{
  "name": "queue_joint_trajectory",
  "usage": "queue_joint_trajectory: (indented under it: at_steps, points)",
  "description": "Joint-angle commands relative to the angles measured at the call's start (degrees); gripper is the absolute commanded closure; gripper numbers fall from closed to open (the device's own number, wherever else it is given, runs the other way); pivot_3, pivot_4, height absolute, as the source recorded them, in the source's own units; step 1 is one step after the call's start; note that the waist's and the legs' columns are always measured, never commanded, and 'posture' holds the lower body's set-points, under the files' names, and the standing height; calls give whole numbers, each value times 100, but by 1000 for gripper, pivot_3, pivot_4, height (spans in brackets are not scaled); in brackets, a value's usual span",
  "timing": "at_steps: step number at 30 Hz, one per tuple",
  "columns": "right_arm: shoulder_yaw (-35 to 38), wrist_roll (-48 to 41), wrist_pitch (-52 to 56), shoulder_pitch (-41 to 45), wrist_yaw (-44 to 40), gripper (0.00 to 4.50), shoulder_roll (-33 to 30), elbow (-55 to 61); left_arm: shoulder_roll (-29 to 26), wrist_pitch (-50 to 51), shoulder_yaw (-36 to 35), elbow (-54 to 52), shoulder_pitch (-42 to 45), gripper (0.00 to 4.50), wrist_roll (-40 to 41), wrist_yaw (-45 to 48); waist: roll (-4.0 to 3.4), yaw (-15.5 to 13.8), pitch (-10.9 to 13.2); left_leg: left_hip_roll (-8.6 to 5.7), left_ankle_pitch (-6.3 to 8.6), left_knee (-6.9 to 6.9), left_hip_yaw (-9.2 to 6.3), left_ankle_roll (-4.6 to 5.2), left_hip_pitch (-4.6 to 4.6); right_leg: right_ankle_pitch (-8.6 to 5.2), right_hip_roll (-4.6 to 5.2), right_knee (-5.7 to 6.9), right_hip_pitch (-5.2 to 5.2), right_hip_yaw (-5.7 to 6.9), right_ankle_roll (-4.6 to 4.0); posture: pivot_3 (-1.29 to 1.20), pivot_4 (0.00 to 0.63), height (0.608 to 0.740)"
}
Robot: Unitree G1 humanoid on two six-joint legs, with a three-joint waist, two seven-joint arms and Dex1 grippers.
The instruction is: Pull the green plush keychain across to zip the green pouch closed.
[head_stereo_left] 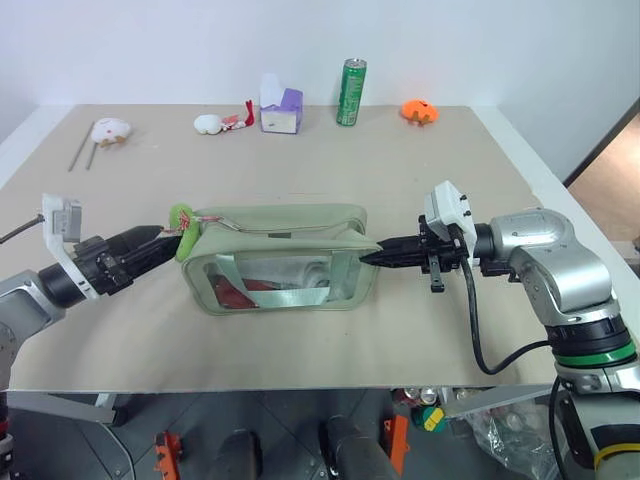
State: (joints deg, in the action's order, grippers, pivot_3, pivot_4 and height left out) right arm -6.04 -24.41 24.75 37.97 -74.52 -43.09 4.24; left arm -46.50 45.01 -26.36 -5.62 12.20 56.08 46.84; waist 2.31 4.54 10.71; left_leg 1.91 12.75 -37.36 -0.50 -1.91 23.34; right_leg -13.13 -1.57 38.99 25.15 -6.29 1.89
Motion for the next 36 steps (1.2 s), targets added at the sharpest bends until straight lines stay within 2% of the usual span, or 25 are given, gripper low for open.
queue_joint_trajectory:
  at_steps: [1, 3, 4, 5, 7, 10, 16, 21, 26, 32, 36]
  points:
    - [90, -19, 2, -30, 34, 4500, -60, 193, -82, -85, -42, -72, 164, 1535, -62, 129, 0, 0, 0, 0, 0, -1, 0, 0, 0, 1, 0, 0, 0, 0, 0, 0, 150, 740]
    - [92, -20, -1, -34, 47, 4500, -57, 199, -62, -47, -25, -106, 195, 2032, -62, 161, 0, 0, 0, 0, 0, -1, 0, 0, 0, 1, 0, 0, 0, 0, 0, 0, 150, 740]
    - [94, -23, -2, -37, 52, 4500, -57, 205, -50, -31, -18, -116, 209, 2613, -69, 168, 0, 1, 0, 0, 0, -1, 1, 0, 0, 1, 0, 0, 0, 0, 0, 0, 150, 740]
    - [93, -22, -7, -36, 57, 4500, -56, 205, -39, -22, -12, -104, 233, 2784, -78, 173, 0, 1, 0, 0, 0, -1, 1, 0, 0, 1, 0, 0, 0, -1, 0, 0, 150, 740]
    - [90, -23, -16, -40, 68, 4500, -53, 203, -7, 11, -5, -85, 302, 3629, -28, 177, 0, 1, 0, 0, 0, -1, 0, 0, 0, 1, 0, 0, 0, -1, 0, 0, 150, 740]
    - [74, -17, -30, -56, 84, 4500, -48, 207, 28, 54, 16, -132, 379, 4492, 16, 154, 0, 1, 0, 0, 0, -1, 0, 0, 0, 1, 0, 0, 0, 0, 0, 0, 150, 740]
    - [64, -5, -42, -67, 86, 4500, -59, 196, 136, -51, -109, -156, 719, 4492, 52, -106, 1, -6, 0, 0, 0, -2, -2, 0, 0, 2, 0, 0, -1, 0, 2, 0, 150, 740]
    - [42, 18, -67, -37, 84, 4500, -49, 159, 406, -15, -348, -62, 1526, 4492, 543, -517, 1, -7, 0, -1, 0, -8, -3, 0, 1, 5, 0, 0, -5, 0, 7, 0, 150, 740]
    - [13, 37, -80, 34, 98, 4500, -12, 129, 375, 122, 502, -696, 1836, 4492, 400, -184, 1, -2, 0, -5, 0, -7, -1, 0, 0, 6, 1, 0, -7, -5, 10, 0, 150, 740]
    - [39, 40, -67, 22, 138, 4500, -23, 167, 197, -374, 1709, -671, 1950, 4492, -876, 229, 1, -2, 0, -5, -1, -6, -6, 0, -2, 6, -4, 0, -7, -5, 9, 0, 150, 740]
    - [95, 17, -5, -75, 193, 4500, -82, 285, 305, -346, 1656, -260, 2123, 3331, -935, 276, 0, -1, 0, -7, -3, -7, -6, 0, -4, 8, -4, 0, -11, -4, 9, 0, 150, 740]
